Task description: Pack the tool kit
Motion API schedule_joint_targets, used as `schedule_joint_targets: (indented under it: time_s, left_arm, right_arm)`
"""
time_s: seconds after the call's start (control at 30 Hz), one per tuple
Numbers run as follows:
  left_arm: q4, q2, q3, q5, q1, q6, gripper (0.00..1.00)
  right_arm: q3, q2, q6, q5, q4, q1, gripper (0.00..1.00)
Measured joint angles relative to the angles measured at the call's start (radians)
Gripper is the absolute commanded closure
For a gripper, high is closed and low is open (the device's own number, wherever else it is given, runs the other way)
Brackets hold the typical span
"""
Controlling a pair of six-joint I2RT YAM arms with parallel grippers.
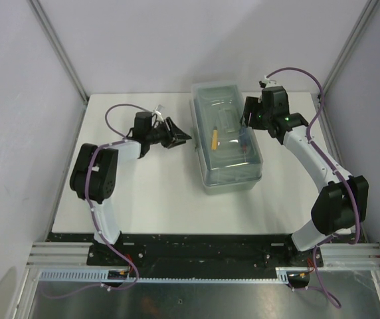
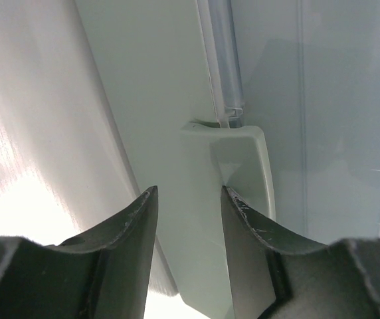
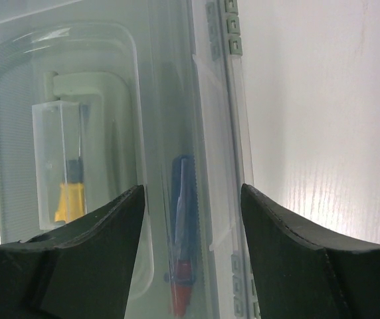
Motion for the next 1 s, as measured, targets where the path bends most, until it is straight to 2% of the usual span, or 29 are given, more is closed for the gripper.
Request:
schedule_joint_targets:
  time_s: [0.63, 0.83, 1.0]
  left_arm:
    - [-0.005, 0.098, 0.005, -0.042, -0.064, -0.007, 0.59]
    - [0.001, 0.079, 0.005, -0.043, -0.066, -0.007, 0.70]
    - [0.017, 0.047, -0.013, -0.050, -0.065, -0.003, 0.73]
  right_arm:
    - [0.008, 0.010, 0.005, -0.002, 0.002, -0.002, 0.36]
    - [0.008, 0.010, 0.011, -0.002, 0.002, -0.002, 0.36]
    - [0.008, 0.011, 0.012, -0.002, 0.004, -0.002, 0.36]
